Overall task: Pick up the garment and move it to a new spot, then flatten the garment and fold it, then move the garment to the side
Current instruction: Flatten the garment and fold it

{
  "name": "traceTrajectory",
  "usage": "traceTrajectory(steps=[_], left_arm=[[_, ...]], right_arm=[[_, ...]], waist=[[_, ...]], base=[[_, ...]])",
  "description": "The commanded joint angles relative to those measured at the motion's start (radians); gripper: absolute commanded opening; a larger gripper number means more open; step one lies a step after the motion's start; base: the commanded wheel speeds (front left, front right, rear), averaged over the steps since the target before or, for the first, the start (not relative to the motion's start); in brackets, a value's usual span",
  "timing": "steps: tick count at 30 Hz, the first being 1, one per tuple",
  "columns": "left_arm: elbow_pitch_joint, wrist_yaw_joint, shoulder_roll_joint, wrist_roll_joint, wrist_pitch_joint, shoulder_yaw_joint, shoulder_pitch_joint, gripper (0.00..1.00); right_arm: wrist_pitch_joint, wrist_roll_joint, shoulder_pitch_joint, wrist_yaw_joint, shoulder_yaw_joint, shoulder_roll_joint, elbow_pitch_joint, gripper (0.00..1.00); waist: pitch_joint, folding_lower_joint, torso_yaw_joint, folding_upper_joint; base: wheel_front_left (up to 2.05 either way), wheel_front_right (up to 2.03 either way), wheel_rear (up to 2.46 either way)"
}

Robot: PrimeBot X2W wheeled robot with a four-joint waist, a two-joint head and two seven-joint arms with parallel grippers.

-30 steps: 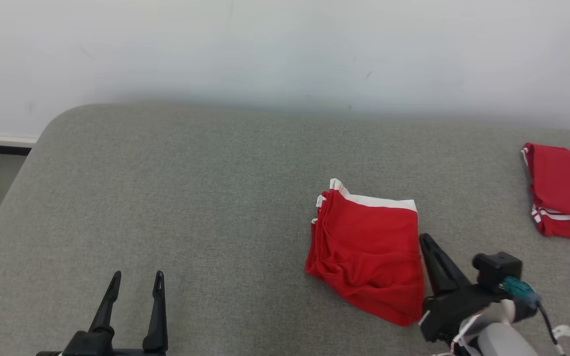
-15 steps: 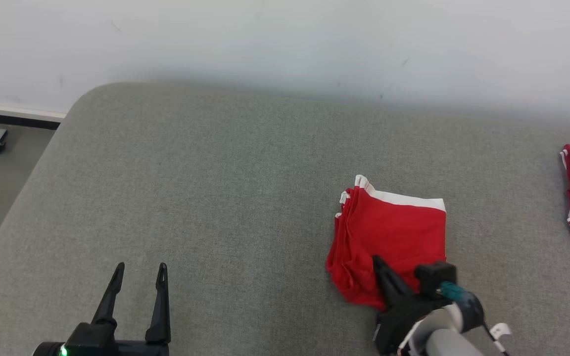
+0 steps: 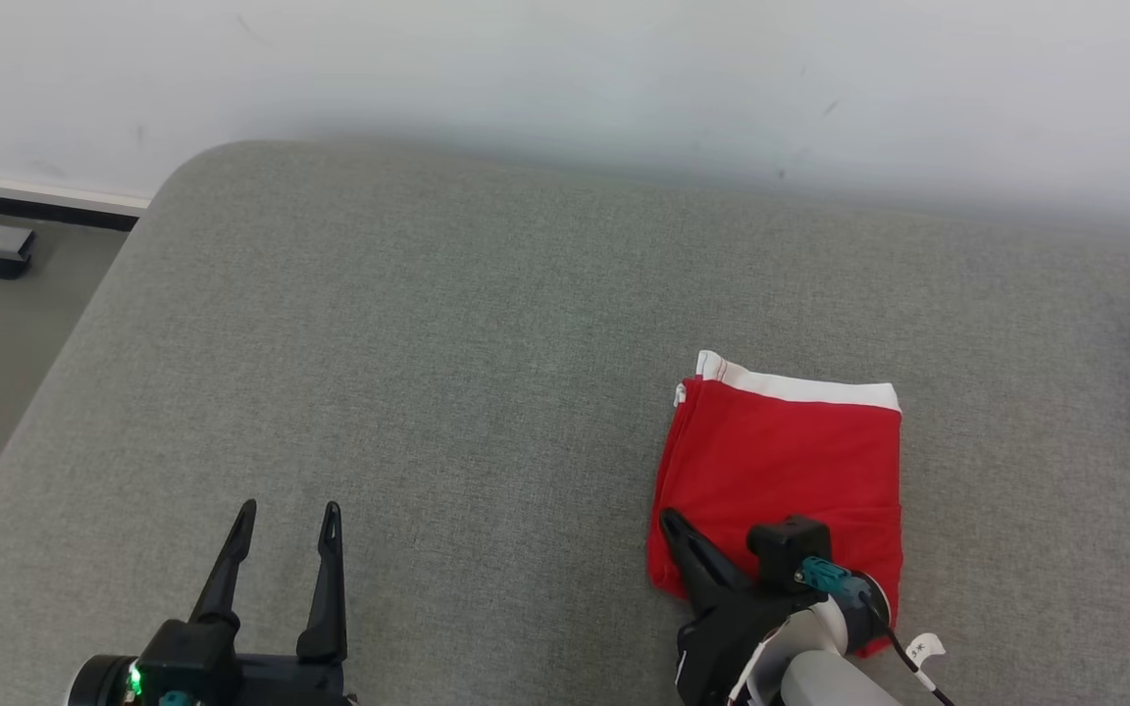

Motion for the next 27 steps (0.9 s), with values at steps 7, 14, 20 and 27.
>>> traceTrajectory(steps=[7, 14, 20, 27], left_arm=[[-0.001, 0.002, -0.002, 0.002, -0.003, 0.009, 0.002, 1.00], [-0.009, 0.005, -0.002, 0.009, -0.003, 0.024, 0.026, 1.00], [-0.019, 0.005, 0.003, 0.018, -0.003, 0.035, 0.049, 1.00], [-0.030, 0.005, 0.007, 0.023, -0.003, 0.053, 0.080, 1.00]], right_arm=[[-0.003, 0.038, 0.005, -0.003, 0.033, 0.006, -0.080, 0.00], [-0.002, -0.007, 0.059, -0.003, -0.046, -0.018, -0.231, 0.00], [-0.002, -0.026, 0.118, -0.003, -0.136, -0.052, -0.336, 0.00], [-0.002, -0.052, 0.219, -0.003, -0.236, -0.089, -0.461, 0.00]], waist=[[-0.014, 0.0000, -0.024, 0.0000], [-0.041, 0.0000, -0.076, 0.0000], [-0.059, 0.0000, -0.121, 0.0000], [-0.087, 0.0000, -0.182, 0.0000]], base=[[0.00, 0.00, 0.00], [0.00, 0.00, 0.00], [0.00, 0.00, 0.00], [0.00, 0.00, 0.00]])
